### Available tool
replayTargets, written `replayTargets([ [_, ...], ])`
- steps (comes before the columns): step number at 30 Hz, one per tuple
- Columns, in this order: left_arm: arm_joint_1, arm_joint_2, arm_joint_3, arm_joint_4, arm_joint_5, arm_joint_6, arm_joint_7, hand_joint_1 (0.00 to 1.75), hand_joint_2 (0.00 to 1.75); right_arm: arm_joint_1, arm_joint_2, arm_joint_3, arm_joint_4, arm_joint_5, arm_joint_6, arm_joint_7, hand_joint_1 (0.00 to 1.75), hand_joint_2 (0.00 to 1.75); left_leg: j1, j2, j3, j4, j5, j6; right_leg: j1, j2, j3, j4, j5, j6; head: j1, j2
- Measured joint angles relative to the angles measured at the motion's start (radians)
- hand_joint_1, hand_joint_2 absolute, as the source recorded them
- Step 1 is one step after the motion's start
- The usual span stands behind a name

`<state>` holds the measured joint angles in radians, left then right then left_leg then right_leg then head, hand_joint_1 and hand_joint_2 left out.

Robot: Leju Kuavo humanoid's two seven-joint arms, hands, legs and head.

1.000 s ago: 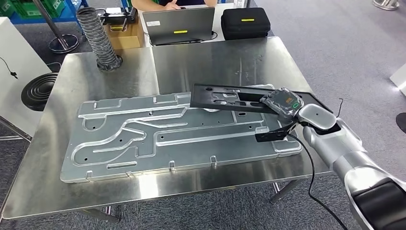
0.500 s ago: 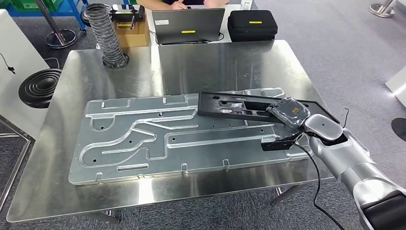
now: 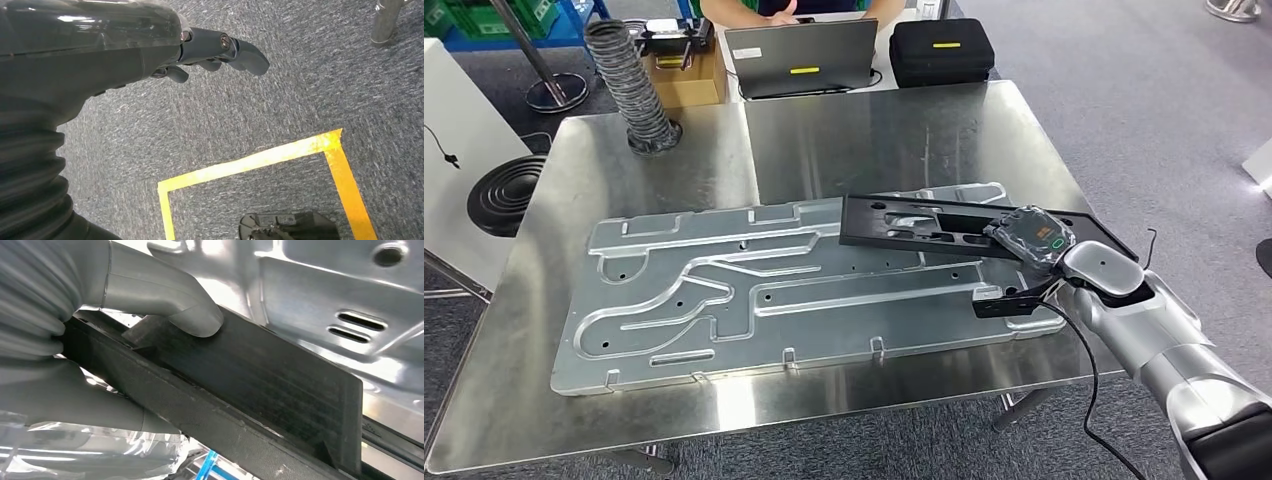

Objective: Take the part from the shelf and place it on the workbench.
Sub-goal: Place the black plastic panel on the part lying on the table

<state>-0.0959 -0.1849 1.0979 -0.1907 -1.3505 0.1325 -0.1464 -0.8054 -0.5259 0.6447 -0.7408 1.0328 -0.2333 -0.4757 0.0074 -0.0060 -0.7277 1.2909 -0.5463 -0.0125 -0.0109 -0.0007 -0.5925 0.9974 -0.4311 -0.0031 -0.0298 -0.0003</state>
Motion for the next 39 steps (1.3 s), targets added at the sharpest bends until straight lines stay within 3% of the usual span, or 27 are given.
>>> replayTargets([
  [2,0.0,0.001,0.0,0.0,0.002,0.001,-0.007,0.0,1.75,0.0,0.002,0.0,0.0,0.002,0.0,-0.001,1.71,1.75,0.002,0.0,0.062,-0.135,0.072,0.003,0.0,0.001,0.004,0.006,-0.007,0.006,0.0,0.0],
  [4,-0.001,0.001,0.0,0.0,0.004,0.002,-0.011,0.0,1.75,-0.002,0.002,0.0,0.0,0.002,0.0,-0.002,1.71,1.75,0.001,0.0,0.113,-0.242,0.108,0.013,0.003,0.001,0.005,0.014,-0.014,0.015,0.0,0.0],
  [8,0.002,0.001,0.0,0.0,0.005,0.002,-0.012,0.0,1.75,-0.003,0.004,0.0,0.001,0.002,0.0,-0.007,1.71,1.75,-0.001,-0.001,0.12,-0.263,0.113,0.038,0.002,0.001,0.001,0.018,-0.019,0.034,0.0,0.0],
  [10,0.001,0.001,0.0,0.0,0.005,0.003,-0.012,0.0,1.75,-0.006,0.004,-0.001,0.001,0.002,0.0,-0.007,1.71,1.75,0.002,-0.001,0.121,-0.269,0.117,0.048,0.0,0.001,-0.025,0.078,-0.059,0.043,0.0,0.0],
  [12,0.001,0.001,0.0,0.0,0.004,0.003,-0.012,0.0,1.75,-0.007,0.004,-0.001,0.002,0.003,0.0,-0.007,0.86,0.87,0.001,-0.001,0.121,-0.269,0.116,0.052,-0.002,0.001,-0.087,0.214,-0.123,0.049,0.0,0.0],
  [13,0.002,0.001,0.0,0.0,0.002,0.003,-0.012,0.0,1.75,-0.005,0.004,0.0,0.004,0.004,0.0,-0.007,0.43,0.44,0.001,-0.001,0.121,-0.269,0.116,0.052,-0.002,0.001,-0.118,0.275,-0.143,0.051,0.0,0.0],
  [14,0.003,0.001,0.0,0.0,-0.002,0.005,-0.012,0.0,1.75,-0.003,0.004,0.0,0.005,0.004,0.0,-0.007,0.0,0.0,0.0,-0.001,0.121,-0.269,0.116,0.052,-0.002,0.001,-0.135,0.306,-0.145,0.051,0.0,0.0],
  [15,0.003,0.001,-0.001,0.0,-0.008,0.007,-0.012,0.0,1.75,-0.002,0.004,0.0,0.007,0.005,-0.001,-0.006,0.0,0.0,0.0,-0.002,0.122,-0.268,0.115,0.052,-0.002,0.001,-0.133,0.295,-0.126,0.049,0.0,0.0],
  [16,0.003,0.001,-0.004,0.0,-0.014,0.01,-0.011,0.0,1.75,-0.002,0.004,0.0,0.008,0.005,-0.001,-0.006,0.0,0.0,-0.001,-0.002,0.124,-0.268,0.115,0.052,-0.002,0.001,-0.11,0.242,-0.09,0.046,0.0,0.0],
  [17,0.003,0.001,-0.007,0.0,-0.019,0.013,-0.01,0.0,1.75,-0.003,0.004,-0.001,0.008,0.004,-0.002,-0.005,0.0,0.0,-0.001,-0.003,0.126,-0.269,0.113,0.051,-0.001,0.001,-0.074,0.163,-0.052,0.041,0.0,0.0],
  [19,0.002,0.0,-0.013,0.0,-0.023,0.016,-0.009,0.0,1.75,-0.005,0.004,-0.003,0.008,0.004,-0.003,-0.003,0.0,0.0,-0.004,-0.003,0.128,-0.269,0.112,0.046,0.005,0.001,-0.017,0.04,-0.008,0.031,0.0,0.0],
  [21,0.002,0.0,-0.014,0.0,-0.015,0.016,-0.009,0.0,0.87,-0.006,0.003,-0.005,0.008,0.003,-0.003,-0.002,0.0,0.0,-0.005,-0.002,0.127,-0.271,0.112,0.038,0.011,0.002,-0.004,0.011,-0.007,0.024,0.0,0.0],
  [23,0.002,0.0,-0.014,0.0,-0.004,0.013,-0.009,0.0,0.0,-0.005,0.003,-0.007,0.009,0.002,-0.003,-0.001,0.0,0.0,-0.005,-0.001,0.129,-0.271,0.109,0.027,0.009,0.002,-0.001,0.002,-0.002,0.015,0.0,0.0],
  [25,0.001,0.0,-0.013,0.0,-0.001,0.01,-0.009,0.0,0.0,-0.006,0.004,-0.008,0.009,0.002,-0.003,0.0,0.0,0.0,-0.005,0.0,0.114,-0.23,0.079,0.017,0.002,0.0,0.006,-0.009,0.003,0.004,0.0,0.0],
  [28,0.002,0.001,-0.013,0.0,0.0,0.006,-0.009,0.0,0.0,-0.002,0.006,-0.009,0.01,0.002,-0.004,0.0,0.0,0.0,-0.003,0.0,0.029,-0.041,-0.011,0.008,0.0,-0.001,0.009,-0.011,0.003,-0.001,0.0,0.0],
  [29,0.003,0.001,-0.013,0.0,0.001,0.005,-0.009,0.0,0.0,0.001,0.008,-0.009,0.012,0.002,-0.005,0.0,0.0,0.0,-0.002,0.0,0.007,0.003,-0.023,0.006,0.0,-0.001,0.009,-0.01,0.003,-0.001,0.0,0.0],
  [30,0.003,0.001,-0.013,0.0,0.002,0.005,-0.009,0.0,0.0,0.003,0.009,-0.009,0.013,0.002,-0.006,0.0,0.0,0.0,-0.002,0.0,0.002,0.012,-0.015,0.005,0.0,-0.001,0.009,-0.009,0.002,-0.001,0.0,0.0],
  [31,0.003,0.002,-0.012,0.0,0.003,0.005,-0.009,0.0,0.0,0.004,0.011,-0.009,0.015,0.003,-0.008,0.0,0.0,0.0,-0.001,0.0,0.017,-0.021,0.012,0.005,0.0,0.0,0.01,-0.006,0.0,0.001,0.0,0.0],
  [33,0.003,0.003,-0.012,0.0,0.005,0.005,-0.009,0.0,0.0,0.005,0.014,-0.009,0.017,0.002,-0.011,-0.002,0.0,0.0,0.001,0.0,0.083,-0.157,0.076,0.008,0.0,0.001,0.011,0.001,-0.006,0.007,0.0,0.0],
  [35,0.003,0.004,-0.012,0.0,0.008,0.005,-0.01,0.0,0.0,0.004,0.016,-0.013,0.019,-0.002,-0.013,-0.008,0.0,0.0,0.001,-0.001,0.127,-0.25,0.104,0.016,0.004,0.003,0.009,0.009,-0.011,0.016,0.0,0.0],
  [39,0.004,0.005,-0.01,0.0,0.016,0.01,-0.011,0.0,0.0,0.003,0.02,-0.03,0.023,-0.036,-0.003,-0.028,0.0,0.0,0.0,-0.002,0.13,-0.267,0.11,0.04,0.002,0.002,0.001,0.019,-0.019,0.038,0.0,0.0],
])
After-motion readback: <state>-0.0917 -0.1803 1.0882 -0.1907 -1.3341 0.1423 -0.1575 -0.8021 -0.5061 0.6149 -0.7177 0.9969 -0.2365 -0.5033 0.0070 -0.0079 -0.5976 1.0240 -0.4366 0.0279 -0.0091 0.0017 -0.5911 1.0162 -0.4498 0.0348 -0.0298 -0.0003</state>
